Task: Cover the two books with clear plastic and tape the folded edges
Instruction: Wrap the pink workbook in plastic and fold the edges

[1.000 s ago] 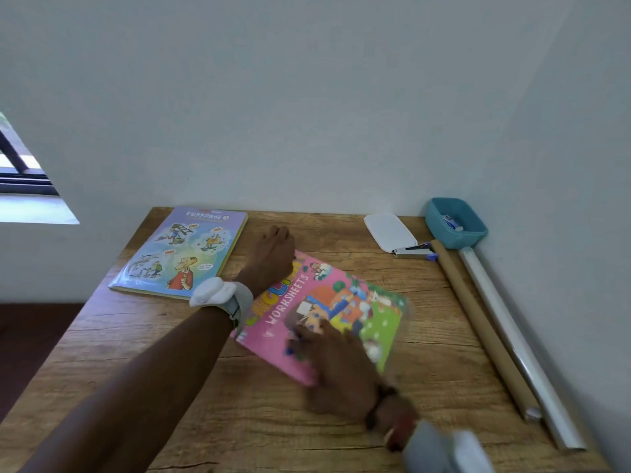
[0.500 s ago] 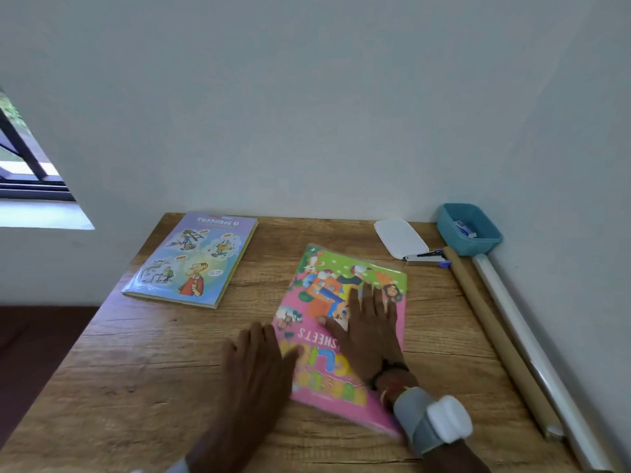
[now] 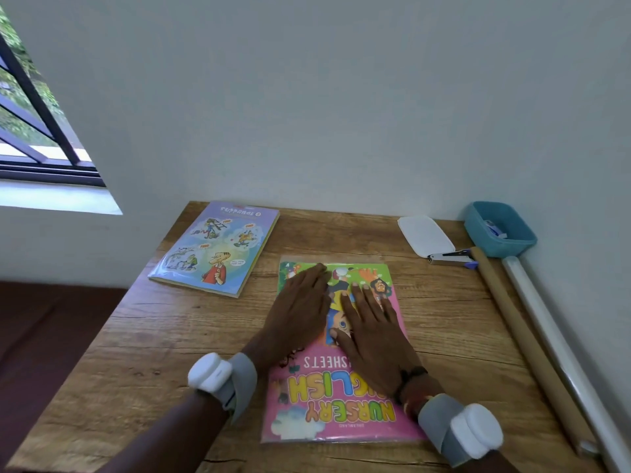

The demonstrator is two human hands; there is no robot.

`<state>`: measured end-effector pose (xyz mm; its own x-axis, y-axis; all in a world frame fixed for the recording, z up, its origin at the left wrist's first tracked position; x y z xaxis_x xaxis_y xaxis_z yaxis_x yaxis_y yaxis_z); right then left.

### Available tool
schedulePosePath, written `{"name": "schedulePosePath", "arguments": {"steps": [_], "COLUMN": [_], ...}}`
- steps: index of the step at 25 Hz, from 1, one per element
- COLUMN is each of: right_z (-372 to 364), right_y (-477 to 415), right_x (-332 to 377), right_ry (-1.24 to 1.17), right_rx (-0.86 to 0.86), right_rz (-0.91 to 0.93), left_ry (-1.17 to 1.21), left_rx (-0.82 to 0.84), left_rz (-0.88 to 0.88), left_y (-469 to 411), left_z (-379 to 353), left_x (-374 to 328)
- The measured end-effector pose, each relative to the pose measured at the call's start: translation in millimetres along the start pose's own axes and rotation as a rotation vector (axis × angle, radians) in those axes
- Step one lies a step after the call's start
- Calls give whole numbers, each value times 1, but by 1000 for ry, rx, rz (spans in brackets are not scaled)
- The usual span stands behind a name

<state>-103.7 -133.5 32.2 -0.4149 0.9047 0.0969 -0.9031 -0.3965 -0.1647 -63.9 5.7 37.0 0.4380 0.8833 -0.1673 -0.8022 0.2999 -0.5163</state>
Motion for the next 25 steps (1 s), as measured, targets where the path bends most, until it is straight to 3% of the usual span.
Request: {"name": "schedulePosePath", "arguments": {"steps": [5,8,11,16,20,25], "right_z": [3,13,22,8,8,10], "right_y": [5,5,-37,-94,-91,-81], "right_x": [3,5,10,15,-17,-64], "right_ry": [-15,-32,-18,20,95,150], "right_rx": [3,-83,-181,-205,-286,-262], "right_rz": [-8,-65,-105,-57,-123,-261], "left_ry": [-56,-20,-23,-198,-229,-258], "left_rx": [-18,-38,-44,-17,-39,-54], "left_rz": [116,139,149,162,229,283], "left_y": [-25,-30,-34,-31,-31,-28], "left_z": [5,0,-2,0,4,8], "left_x": [20,25,28,29,27,26]}}
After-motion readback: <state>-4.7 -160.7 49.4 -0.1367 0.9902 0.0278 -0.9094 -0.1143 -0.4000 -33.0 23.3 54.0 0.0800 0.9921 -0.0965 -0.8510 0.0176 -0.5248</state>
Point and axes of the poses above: each hand's wrist, its own y-axis away from the middle knuckle, its own z-axis out of the back of the hand, x = y × z, the point moved 6 cm from there along -y, towards the middle knuckle, and after that the axes turned 4 degrees about -x, right-handed, at the moved point
